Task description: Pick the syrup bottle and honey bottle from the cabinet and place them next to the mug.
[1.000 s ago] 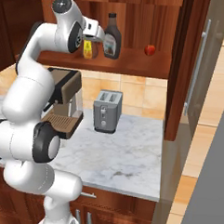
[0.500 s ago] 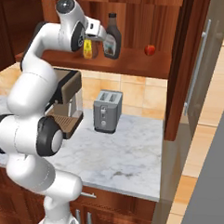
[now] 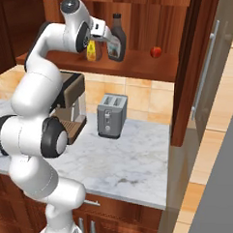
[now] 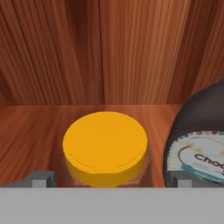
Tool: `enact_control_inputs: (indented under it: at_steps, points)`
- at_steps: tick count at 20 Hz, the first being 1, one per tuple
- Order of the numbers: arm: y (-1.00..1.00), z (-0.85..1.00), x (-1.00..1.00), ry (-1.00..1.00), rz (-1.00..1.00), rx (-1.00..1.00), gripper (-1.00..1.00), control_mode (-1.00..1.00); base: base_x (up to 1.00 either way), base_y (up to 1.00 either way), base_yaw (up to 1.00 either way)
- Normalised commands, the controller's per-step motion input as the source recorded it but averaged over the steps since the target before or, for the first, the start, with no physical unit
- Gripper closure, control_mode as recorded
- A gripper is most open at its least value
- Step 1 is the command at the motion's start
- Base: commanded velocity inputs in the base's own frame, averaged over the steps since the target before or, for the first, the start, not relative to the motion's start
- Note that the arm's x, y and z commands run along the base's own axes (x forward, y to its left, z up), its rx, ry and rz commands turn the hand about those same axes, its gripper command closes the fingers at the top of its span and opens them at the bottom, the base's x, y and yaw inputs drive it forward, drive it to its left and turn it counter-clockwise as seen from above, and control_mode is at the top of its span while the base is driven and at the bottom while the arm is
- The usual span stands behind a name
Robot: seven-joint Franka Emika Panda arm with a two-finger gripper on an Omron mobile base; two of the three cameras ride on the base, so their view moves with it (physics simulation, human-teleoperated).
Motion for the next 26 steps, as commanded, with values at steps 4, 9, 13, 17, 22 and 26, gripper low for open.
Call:
enact_control_inputs:
  at_steps: [4,9,13,17,22,26]
  points:
    - [0.00,-0.02,0.08,0.00,0.00,0.00,-1.00,-1.00,0.00,0.00,0.00]
    - [0.00,0.00,0.00,-0.05,0.00,0.00,-1.00,-1.00,0.00,0.00,0.00]
    - [0.00,0.00,0.00,-0.05,0.00,0.00,1.00,-1.00,0.00,0.00,0.00]
    - [0.00,0.00,0.00,-0.02,0.00,0.00,1.00,-1.00,0.00,0.00,0.00]
    - [0.00,0.00,-0.24,-0.04,0.00,0.00,1.00,-1.00,0.00,0.00,0.00]
    - [0.00,0.00,-0.87,-0.09,0.00,0.00,1.00,-1.00,0.00,0.00,0.00]
